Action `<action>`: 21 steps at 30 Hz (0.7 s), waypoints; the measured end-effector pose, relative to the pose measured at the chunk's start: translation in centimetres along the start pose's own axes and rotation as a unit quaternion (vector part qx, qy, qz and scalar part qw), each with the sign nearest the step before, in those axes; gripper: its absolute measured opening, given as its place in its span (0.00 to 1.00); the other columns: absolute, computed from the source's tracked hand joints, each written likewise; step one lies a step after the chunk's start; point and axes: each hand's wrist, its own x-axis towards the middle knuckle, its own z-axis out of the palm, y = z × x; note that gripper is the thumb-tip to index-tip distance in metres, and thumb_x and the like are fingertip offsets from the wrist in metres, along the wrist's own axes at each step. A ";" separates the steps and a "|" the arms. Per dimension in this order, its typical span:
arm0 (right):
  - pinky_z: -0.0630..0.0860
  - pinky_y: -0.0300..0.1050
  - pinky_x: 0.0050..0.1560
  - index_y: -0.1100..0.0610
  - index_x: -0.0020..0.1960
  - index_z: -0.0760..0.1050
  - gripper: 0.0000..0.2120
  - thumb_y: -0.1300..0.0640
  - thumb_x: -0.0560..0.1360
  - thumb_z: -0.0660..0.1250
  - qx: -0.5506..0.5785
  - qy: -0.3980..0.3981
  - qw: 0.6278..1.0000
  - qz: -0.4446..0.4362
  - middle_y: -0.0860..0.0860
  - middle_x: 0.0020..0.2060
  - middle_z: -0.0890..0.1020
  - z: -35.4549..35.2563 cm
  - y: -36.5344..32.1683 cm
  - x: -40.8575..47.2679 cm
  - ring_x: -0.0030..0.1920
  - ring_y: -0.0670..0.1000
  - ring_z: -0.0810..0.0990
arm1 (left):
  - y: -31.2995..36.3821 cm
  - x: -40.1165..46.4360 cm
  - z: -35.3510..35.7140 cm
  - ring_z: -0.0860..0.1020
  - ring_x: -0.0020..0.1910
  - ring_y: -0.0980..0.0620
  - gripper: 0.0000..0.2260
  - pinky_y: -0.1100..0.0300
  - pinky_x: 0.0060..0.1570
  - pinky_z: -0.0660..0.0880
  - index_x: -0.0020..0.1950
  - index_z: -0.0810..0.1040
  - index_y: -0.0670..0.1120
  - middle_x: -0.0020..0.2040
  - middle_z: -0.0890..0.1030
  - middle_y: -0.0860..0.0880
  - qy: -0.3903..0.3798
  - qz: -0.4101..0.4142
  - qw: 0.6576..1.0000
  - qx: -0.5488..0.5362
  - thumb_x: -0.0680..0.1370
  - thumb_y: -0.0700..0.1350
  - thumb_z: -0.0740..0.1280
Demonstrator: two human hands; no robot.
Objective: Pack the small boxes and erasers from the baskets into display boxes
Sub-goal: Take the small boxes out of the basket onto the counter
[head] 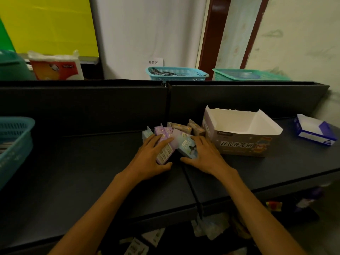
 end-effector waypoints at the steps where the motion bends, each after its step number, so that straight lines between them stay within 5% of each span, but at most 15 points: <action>1: 0.65 0.49 0.68 0.53 0.73 0.58 0.41 0.38 0.69 0.70 0.011 0.004 1.000 -0.011 0.52 0.69 0.66 -0.3 0.1 -0.1 0.68 0.52 0.65 | 0.3 -0.2 -0.2 0.48 0.75 0.53 0.37 0.48 0.71 0.54 0.74 0.51 0.64 0.76 0.52 0.54 0.007 -0.008 1.000 -0.014 0.72 0.57 0.70; 6: 0.60 0.48 0.72 0.48 0.73 0.62 0.36 0.33 0.70 0.62 0.097 0.053 0.989 -0.096 0.48 0.73 0.64 -2.0 -0.6 -0.5 0.73 0.48 0.60 | 0.6 -2.0 -2.3 0.63 0.70 0.52 0.33 0.55 0.66 0.64 0.74 0.57 0.58 0.73 0.62 0.52 0.044 -0.069 0.997 -0.002 0.73 0.53 0.69; 11: 0.58 0.47 0.71 0.50 0.72 0.64 0.28 0.45 0.75 0.66 0.077 0.026 0.990 -0.118 0.48 0.72 0.66 -2.2 -3.7 -0.7 0.72 0.49 0.61 | 0.2 -4.9 -5.5 0.62 0.71 0.50 0.34 0.50 0.67 0.63 0.75 0.55 0.58 0.73 0.62 0.50 0.065 -0.151 0.985 0.059 0.73 0.55 0.69; 21: 0.61 0.46 0.70 0.50 0.72 0.63 0.27 0.46 0.76 0.65 0.054 0.000 0.983 -0.177 0.50 0.70 0.67 0.3 -15.9 -1.2 0.69 0.50 0.65 | -3.1 -13.8 -13.3 0.62 0.70 0.49 0.32 0.48 0.65 0.67 0.75 0.57 0.55 0.72 0.64 0.50 0.100 -0.182 0.966 0.153 0.74 0.57 0.66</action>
